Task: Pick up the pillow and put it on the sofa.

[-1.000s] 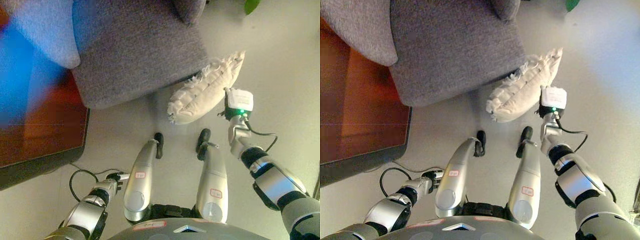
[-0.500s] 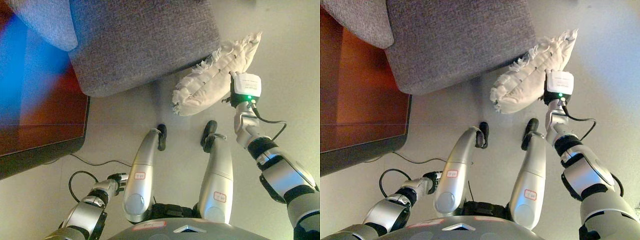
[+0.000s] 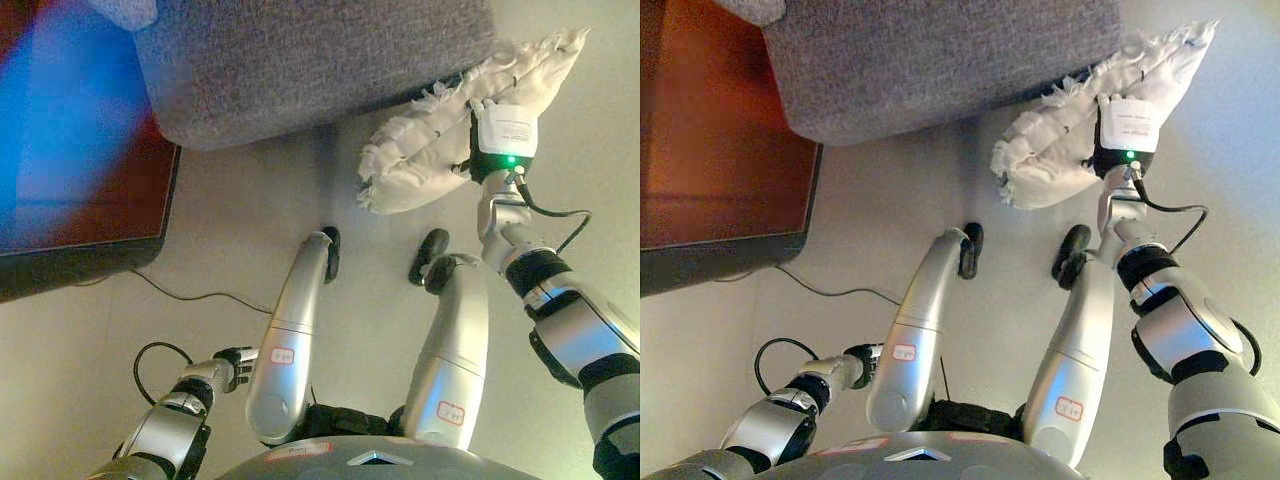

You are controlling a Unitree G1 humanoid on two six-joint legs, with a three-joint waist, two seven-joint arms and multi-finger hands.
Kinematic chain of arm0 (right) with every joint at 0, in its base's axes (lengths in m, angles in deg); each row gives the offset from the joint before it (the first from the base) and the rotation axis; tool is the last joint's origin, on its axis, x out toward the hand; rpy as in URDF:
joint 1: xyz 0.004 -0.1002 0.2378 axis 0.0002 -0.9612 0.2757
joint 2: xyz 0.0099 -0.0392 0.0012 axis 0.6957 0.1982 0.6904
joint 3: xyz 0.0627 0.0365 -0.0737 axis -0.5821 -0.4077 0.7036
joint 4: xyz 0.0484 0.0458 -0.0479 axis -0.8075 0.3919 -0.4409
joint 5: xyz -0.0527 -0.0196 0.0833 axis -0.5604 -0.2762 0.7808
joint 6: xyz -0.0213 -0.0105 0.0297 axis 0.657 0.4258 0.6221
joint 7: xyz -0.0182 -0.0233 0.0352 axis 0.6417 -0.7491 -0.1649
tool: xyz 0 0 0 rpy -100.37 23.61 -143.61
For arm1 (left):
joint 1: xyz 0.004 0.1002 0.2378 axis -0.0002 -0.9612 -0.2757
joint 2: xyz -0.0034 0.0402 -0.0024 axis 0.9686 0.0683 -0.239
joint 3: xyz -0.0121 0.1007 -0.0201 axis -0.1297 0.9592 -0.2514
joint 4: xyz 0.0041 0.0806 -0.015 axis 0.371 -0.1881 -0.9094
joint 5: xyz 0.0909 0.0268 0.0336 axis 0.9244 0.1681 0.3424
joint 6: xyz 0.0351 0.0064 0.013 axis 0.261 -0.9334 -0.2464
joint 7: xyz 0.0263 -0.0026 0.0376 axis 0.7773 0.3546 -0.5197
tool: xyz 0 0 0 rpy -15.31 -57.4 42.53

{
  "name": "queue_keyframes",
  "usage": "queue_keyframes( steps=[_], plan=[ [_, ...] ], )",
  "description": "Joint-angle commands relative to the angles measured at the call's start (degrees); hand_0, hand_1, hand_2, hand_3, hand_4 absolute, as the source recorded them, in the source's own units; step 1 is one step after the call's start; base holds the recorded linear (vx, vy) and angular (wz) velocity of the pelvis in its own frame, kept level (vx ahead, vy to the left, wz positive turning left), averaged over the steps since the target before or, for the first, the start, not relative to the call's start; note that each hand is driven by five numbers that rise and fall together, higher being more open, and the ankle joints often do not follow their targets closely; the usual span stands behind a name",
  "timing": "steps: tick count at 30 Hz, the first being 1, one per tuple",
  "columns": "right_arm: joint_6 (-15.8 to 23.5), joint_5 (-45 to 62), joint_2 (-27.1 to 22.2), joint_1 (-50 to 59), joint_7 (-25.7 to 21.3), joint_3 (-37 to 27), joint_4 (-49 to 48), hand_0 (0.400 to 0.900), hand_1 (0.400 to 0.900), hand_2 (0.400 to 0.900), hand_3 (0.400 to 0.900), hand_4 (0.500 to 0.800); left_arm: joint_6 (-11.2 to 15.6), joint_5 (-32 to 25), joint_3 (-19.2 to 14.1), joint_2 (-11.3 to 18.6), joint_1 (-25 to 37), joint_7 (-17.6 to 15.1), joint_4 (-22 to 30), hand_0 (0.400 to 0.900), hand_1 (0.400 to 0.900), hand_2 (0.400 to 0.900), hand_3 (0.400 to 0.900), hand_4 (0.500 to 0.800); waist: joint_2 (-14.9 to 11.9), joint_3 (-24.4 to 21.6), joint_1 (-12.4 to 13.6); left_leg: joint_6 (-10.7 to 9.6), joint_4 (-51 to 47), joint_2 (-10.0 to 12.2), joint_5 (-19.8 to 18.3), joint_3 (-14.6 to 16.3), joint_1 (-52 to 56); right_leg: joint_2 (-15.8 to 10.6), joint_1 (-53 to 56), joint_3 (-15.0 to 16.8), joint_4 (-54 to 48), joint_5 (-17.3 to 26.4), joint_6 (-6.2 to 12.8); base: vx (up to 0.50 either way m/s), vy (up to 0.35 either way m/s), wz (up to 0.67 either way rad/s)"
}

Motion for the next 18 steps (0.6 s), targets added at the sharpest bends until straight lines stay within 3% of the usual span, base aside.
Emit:
queue_keyframes(
  steps=[1, 6, 11, 12, 13, 18],
  plan=[
    [0.36, -0.08, -4.27, 4.69, -4.50, 1.83, -7.94, 0.900, 0.900, 0.900, 0.900, 0.800, -2.69, -0.26, 0.09, 2.77, -7.82, 0.00, -0.90, 0.900, 0.900, 0.900, 0.900, 0.800, 1.43, 0.67, 1.38, 3.96, -0.42, -1.85, -1.16, -1.31, -0.83, 2.06, 2.67, 1.20, 8.27, -11.24, -3.00, 0.00, -0.009, 0.07],
    [0.45, 2.00, -4.55, 6.64, -1.33, 2.31, -7.11, 0.900, 0.900, 0.900, 0.900, 0.800, -1.86, -1.12, 0.07, 2.67, -7.85, -0.70, -0.60, 0.900, 0.900, 0.900, 0.900, 0.800, 1.85, 0.65, 1.80, 3.58, 3.73, -2.36, -1.39, -1.23, -5.51, 2.80, -1.40, 1.94, 12.77, -13.22, -3.81, 0.00, -0.007, 0.12],
    [3.31, 4.13, -4.68, 6.92, 4.51, 2.55, -5.79, 0.900, 0.900, 0.900, 0.900, 0.800, -2.06, -1.18, 0.41, 3.12, -8.30, -0.17, -0.16, 0.900, 0.900, 0.900, 0.900, 0.800, 2.28, 0.90, 1.94, 2.94, 7.28, -2.18, -1.85, -0.89, -9.37, 3.10, -4.90, 2.59, 16.55, -14.57, -4.17, -0.01, -0.014, 0.13],
    [4.29, 5.15, -4.62, 6.69, 5.13, 2.58, -5.57, 0.694, 0.694, 0.694, 0.694, 0.676, -1.90, -1.51, 0.43, 3.16, -8.38, -0.25, -0.16, 0.900, 0.900, 0.900, 0.900, 0.800, 2.34, 1.06, 1.93, 2.83, 7.87, -2.09, -2.01, -0.91, -9.92, 3.19, -5.44, 2.77, 17.08, -14.75, -4.23, -0.02, -0.010, 0.09],
    [5.01, 6.96, -4.60, 6.60, 5.13, 2.59, -5.60, 0.400, 0.400, 0.400, 0.400, 0.500, -1.85, -1.39, 0.33, 3.14, -8.37, -0.21, -0.16, 0.900, 0.900, 0.900, 0.900, 0.800, 2.40, 1.18, 1.91, 2.71, 8.42, -1.95, -2.14, -0.85, -10.46, 3.21, -5.97, 2.89, 17.64, -14.94, -4.29, -0.03, -0.013, 0.10],
    [6.28, 8.44, -4.17, 4.60, 4.39, 0.62, -6.86, 0.400, 0.400, 0.400, 0.400, 0.500, -1.92, -1.31, -0.09, 3.02, -8.91, -0.24, 0.37, 0.900, 0.900, 0.900, 0.900, 0.800, 2.66, 1.32, 1.48, 2.16, 10.61, -1.12, -2.73, -0.48, -12.00, 3.17, -7.54, 3.63, 19.88, -15.40, -4.10, -0.01, -0.013, 0.06]
  ],
)
